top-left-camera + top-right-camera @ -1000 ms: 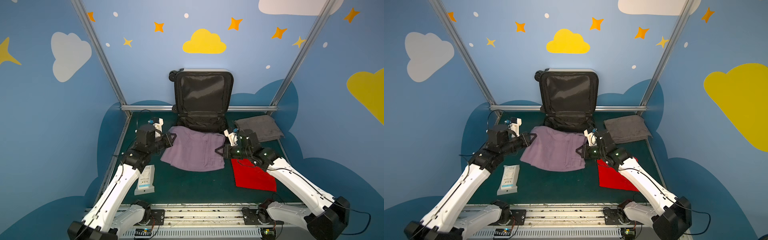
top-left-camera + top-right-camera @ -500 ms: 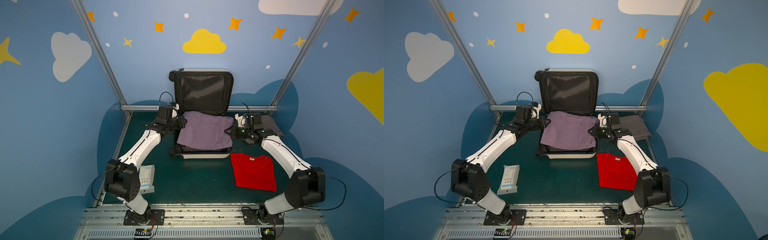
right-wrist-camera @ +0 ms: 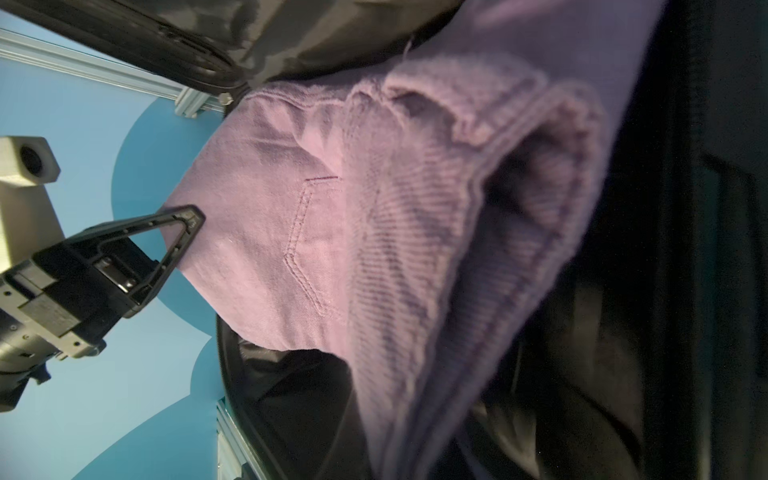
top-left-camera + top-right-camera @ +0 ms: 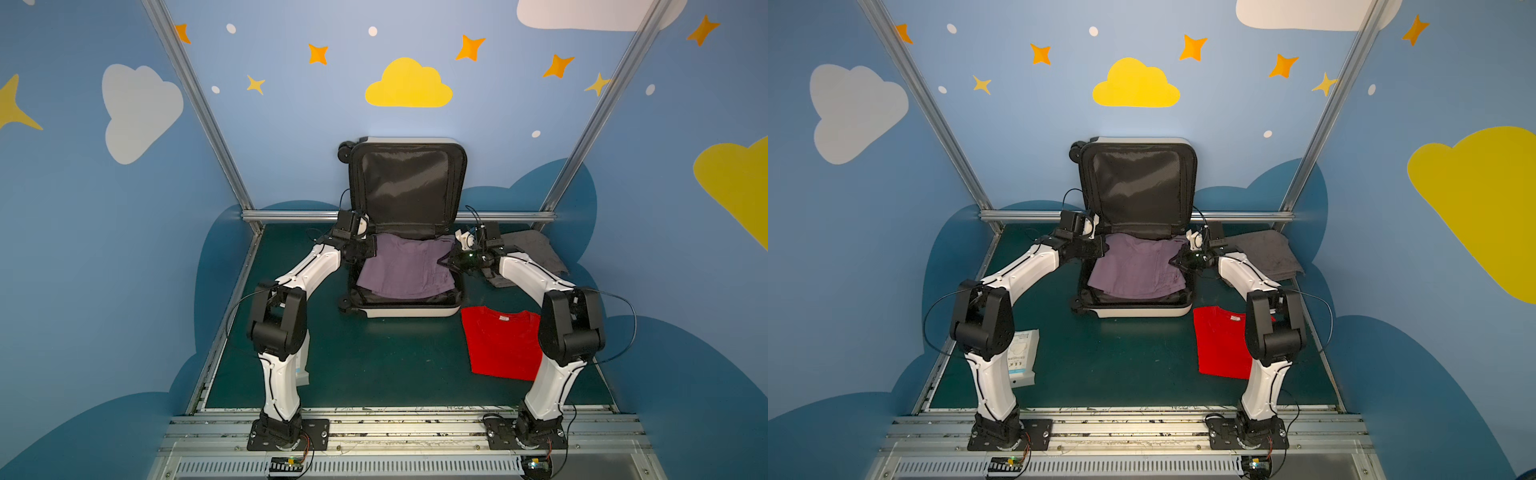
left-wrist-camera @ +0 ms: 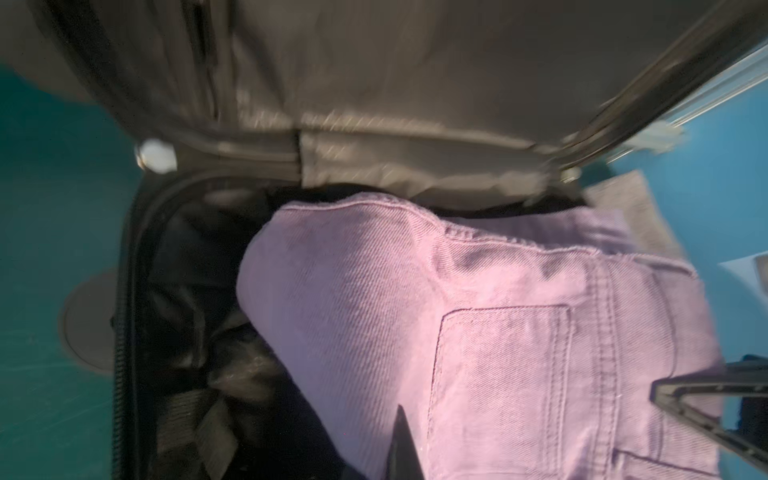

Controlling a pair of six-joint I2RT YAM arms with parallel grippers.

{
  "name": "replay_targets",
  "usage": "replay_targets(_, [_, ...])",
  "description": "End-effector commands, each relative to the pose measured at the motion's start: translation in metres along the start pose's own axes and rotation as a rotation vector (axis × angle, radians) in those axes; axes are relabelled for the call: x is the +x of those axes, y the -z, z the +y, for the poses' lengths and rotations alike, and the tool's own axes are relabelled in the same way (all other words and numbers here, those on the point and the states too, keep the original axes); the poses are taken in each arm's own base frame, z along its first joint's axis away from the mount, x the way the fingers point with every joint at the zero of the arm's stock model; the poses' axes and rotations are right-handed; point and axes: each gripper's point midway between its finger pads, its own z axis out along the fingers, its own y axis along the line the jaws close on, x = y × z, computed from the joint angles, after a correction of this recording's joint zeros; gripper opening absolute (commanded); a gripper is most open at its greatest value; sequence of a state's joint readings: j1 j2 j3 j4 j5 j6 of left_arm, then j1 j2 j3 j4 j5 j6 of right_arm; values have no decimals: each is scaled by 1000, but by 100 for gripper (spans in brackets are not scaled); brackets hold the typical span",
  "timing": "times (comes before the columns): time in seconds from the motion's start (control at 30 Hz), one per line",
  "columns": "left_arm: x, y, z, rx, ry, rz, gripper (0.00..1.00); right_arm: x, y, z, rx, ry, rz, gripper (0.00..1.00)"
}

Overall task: Pack the luggage
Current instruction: 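Lift the purple jeans with both grippers and carry them into the suitcase, then lower the purple jeans flat into the suitcase with both grippers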

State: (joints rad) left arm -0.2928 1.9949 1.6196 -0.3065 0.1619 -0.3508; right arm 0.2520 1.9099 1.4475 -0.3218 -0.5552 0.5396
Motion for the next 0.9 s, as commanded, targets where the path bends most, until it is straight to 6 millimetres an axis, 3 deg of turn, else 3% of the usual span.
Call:
replay_targets(0.0, [-4, -3, 13, -45, -14, -12, 3, -19, -2, 16, -33, 65, -34, 0])
replay_targets(0.2, [8, -12, 33, -102, -7, 14, 3, -12, -22, 3, 19, 45, 16, 2])
replay_targets(0.33, [14, -15, 37, -105, 2, 41, 5, -8, -24, 1, 43, 39, 28, 41])
replay_targets(0.37, [14, -14, 38, -106, 3, 42, 11, -8, -21, 1, 49, 41, 26, 48])
replay_targets(0.47, [10, -8, 35, -97, 0, 36, 43, -12, -5, 3, 95, 59, -3, 60])
replay_targets(0.53, [2, 0, 30, -94, -12, 21, 64, -17, 10, 4, 129, 71, -33, 63])
replay_targets(0.67, [-23, 25, 16, -76, -41, -38, 95, -25, 42, 10, 186, 99, -99, 65])
replay_targets(0.77, [-43, 47, -1, -39, -49, -97, 99, -28, 62, 18, 205, 129, -143, 66])
replay_targets(0.87, [-56, 61, -20, 19, -41, -137, 99, -26, 67, 33, 158, 156, -150, 65])
